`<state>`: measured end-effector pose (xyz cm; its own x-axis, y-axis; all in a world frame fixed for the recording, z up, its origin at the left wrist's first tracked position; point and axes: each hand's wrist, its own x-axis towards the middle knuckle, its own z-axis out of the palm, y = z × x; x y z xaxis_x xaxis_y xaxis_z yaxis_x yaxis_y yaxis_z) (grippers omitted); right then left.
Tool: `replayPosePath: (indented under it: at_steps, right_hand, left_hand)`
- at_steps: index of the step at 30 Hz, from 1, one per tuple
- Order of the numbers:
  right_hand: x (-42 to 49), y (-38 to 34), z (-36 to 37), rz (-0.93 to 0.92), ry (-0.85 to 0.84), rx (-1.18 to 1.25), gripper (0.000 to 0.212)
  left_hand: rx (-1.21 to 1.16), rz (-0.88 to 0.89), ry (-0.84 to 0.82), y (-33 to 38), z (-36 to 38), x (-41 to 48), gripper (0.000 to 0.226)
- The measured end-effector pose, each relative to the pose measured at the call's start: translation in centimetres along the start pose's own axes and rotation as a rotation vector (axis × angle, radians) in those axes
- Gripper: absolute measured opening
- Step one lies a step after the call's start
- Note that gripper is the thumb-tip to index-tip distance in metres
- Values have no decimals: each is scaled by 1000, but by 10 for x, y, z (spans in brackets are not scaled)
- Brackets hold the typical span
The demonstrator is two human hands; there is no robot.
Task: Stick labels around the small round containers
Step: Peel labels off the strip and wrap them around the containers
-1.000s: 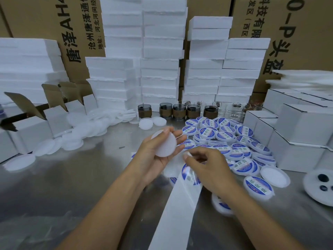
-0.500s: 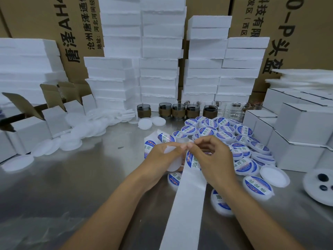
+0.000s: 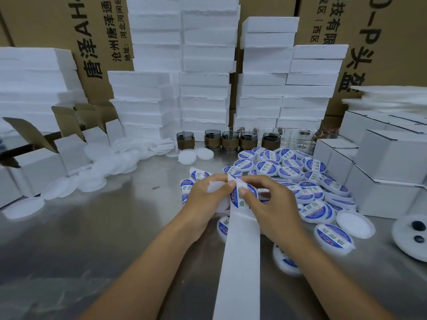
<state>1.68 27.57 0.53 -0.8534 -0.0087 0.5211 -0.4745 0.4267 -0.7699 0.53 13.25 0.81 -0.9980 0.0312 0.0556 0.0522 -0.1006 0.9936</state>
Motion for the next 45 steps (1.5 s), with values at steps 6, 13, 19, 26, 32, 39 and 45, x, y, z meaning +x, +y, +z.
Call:
replayPosePath:
  at_steps: [6,13,19,26,32,39,45]
  right_hand:
    - [2,0,-5,-19,103,-18,17]
    - [-1,1,-1,-61,57,-117,19]
    - [-3,0,-1,-79,27,-159,9]
    - [-1,-5,-3,-137,0,-203,17]
    - [2,-18,-10,155,112,274,21]
    - [0,-33,-8,435,-147,1220,17]
    - [-3,-24,7,504,-237,1046,45]
  left_hand:
    - [-215,10,-73,11,-6,2,27]
    - [74,146,43,1,3,3,12]
    - [180,254,108,-3,10,1,14]
    - [-20,74,147,1,8,2,17]
    - [-105,-22,204,0,3,6,16]
    - [-54,11,194,-3,4,8,14]
    - [-72,-6,140,-1,1,9,8]
